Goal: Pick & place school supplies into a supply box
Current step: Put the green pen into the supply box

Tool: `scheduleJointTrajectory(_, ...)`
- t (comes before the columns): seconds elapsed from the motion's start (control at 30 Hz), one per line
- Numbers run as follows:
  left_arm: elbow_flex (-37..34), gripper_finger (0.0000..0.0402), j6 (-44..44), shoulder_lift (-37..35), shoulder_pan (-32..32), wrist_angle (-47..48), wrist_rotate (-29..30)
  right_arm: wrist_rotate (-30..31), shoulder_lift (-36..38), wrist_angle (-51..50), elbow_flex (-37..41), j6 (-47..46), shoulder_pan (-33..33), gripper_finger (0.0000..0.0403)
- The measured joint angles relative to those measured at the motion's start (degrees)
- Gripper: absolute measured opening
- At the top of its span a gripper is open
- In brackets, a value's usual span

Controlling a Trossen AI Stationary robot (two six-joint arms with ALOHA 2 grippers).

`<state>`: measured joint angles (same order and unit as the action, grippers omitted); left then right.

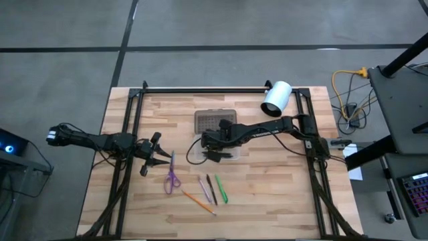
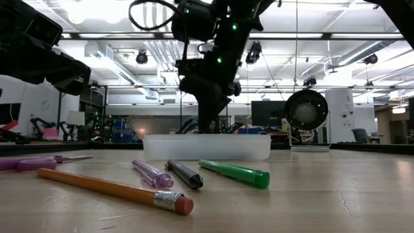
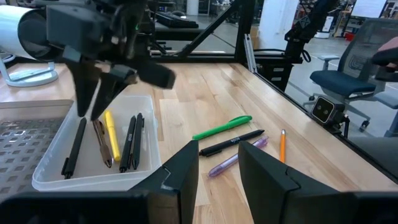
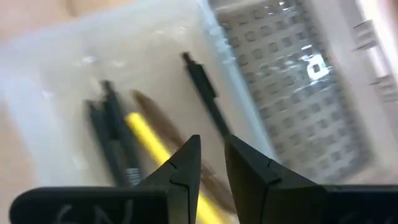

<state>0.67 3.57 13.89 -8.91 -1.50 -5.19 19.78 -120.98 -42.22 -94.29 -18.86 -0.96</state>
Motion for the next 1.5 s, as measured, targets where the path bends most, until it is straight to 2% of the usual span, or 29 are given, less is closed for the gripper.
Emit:
scheduleJointTrajectory(0.1,0.0,0.0099,0.02,0.0,-0.02,0.0,0.0,-4.99,0.06,-2.16,-1.94,-2.81,-0.45,0.0065)
scheduleJointTrajectory(0.3,0.0,0.0099,0.01,0.0,-0.02,0.0,0.0,-21.24,0.1,-2.11,-5.07,-4.87,-0.89,0.0074)
scheduleJointTrajectory(0.43,0.0,0.0099,0.02,0.02,-0.02,0.0,-0.02,-27.02,0.17,-1.37,-5.96,-8.85,-1.71,0.0079)
scheduleJointTrajectory(0.63,0.0,0.0099,0.0,0.02,0.0,0.0,0.0,-27.82,0.17,-0.79,-6.49,-26.87,-3.5,0.0074)
scheduleJointTrajectory(1.03,0.0,0.0099,0.02,0.02,-0.02,0.0,0.0,-27.22,0.15,-3.09,-6.48,-50.38,-9.94,0.0077)
scheduleJointTrajectory(1.33,0.0,0.0099,0.02,0.02,-0.02,0.0,0.0,-25.75,-1.42,-3.44,-6.98,-59.05,-13.87,0.0078)
scheduleJointTrajectory(1.5,-0.01,0.0099,0.01,0.02,-0.02,0.0,-0.01,-25.57,-4.43,-3.45,-11.45,-59.82,-14.9,0.0069)
